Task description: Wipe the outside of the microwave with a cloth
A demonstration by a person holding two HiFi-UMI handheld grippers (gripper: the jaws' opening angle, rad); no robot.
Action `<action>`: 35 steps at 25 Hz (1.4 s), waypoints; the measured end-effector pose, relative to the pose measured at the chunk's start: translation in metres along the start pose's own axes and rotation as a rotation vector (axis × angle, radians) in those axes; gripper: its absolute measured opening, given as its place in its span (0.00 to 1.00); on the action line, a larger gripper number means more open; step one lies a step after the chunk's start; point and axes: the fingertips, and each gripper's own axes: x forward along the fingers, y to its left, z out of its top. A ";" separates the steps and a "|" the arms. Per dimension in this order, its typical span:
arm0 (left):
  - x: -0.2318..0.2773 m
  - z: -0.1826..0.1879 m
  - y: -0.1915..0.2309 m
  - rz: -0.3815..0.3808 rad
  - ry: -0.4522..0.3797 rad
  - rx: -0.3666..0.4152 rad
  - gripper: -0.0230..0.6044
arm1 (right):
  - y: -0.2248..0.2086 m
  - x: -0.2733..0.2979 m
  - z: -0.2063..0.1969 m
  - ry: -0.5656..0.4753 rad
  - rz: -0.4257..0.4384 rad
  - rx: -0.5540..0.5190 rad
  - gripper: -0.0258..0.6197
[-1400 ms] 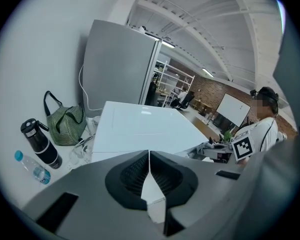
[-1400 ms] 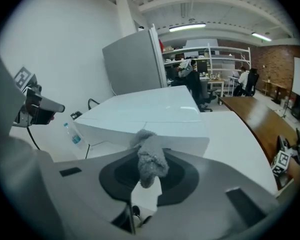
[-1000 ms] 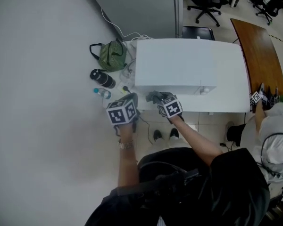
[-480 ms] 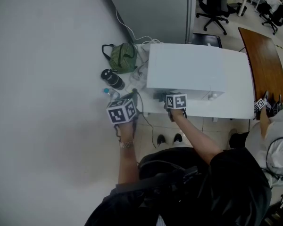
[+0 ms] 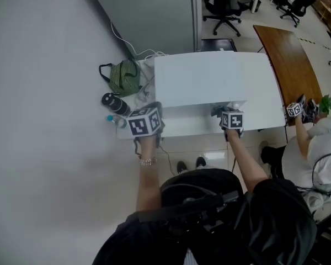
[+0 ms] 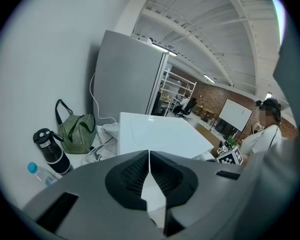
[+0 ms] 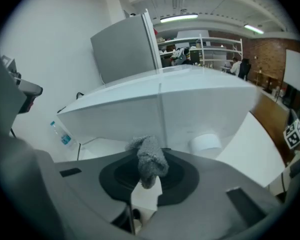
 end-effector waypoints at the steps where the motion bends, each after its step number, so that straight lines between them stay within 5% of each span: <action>1: 0.002 -0.001 0.000 -0.001 0.006 0.008 0.05 | -0.009 -0.004 0.001 -0.012 -0.028 -0.005 0.13; 4: 0.003 -0.007 0.004 0.015 0.027 0.018 0.05 | -0.016 -0.011 0.000 -0.028 -0.078 -0.010 0.13; 7: 0.001 -0.011 0.010 0.032 0.040 0.017 0.05 | 0.021 -0.007 0.003 -0.031 -0.023 -0.043 0.13; 11: -0.007 -0.019 0.025 0.071 0.041 0.002 0.05 | 0.126 0.015 0.009 -0.019 0.165 -0.157 0.13; 15: -0.030 -0.018 0.041 0.122 0.022 -0.014 0.05 | 0.252 0.031 0.015 -0.024 0.366 -0.446 0.13; 19: -0.053 -0.026 0.061 0.185 0.016 -0.041 0.05 | 0.313 0.057 0.007 0.018 0.388 -0.592 0.13; 26: -0.078 -0.034 0.081 0.246 -0.002 -0.062 0.05 | 0.295 0.078 0.000 0.074 0.307 -0.417 0.13; 32: -0.067 -0.037 0.064 0.207 0.006 -0.049 0.05 | 0.199 0.069 -0.020 0.122 0.275 -0.239 0.13; 35: -0.056 -0.034 0.049 0.164 0.007 -0.035 0.05 | 0.135 0.060 -0.022 0.115 0.188 -0.199 0.13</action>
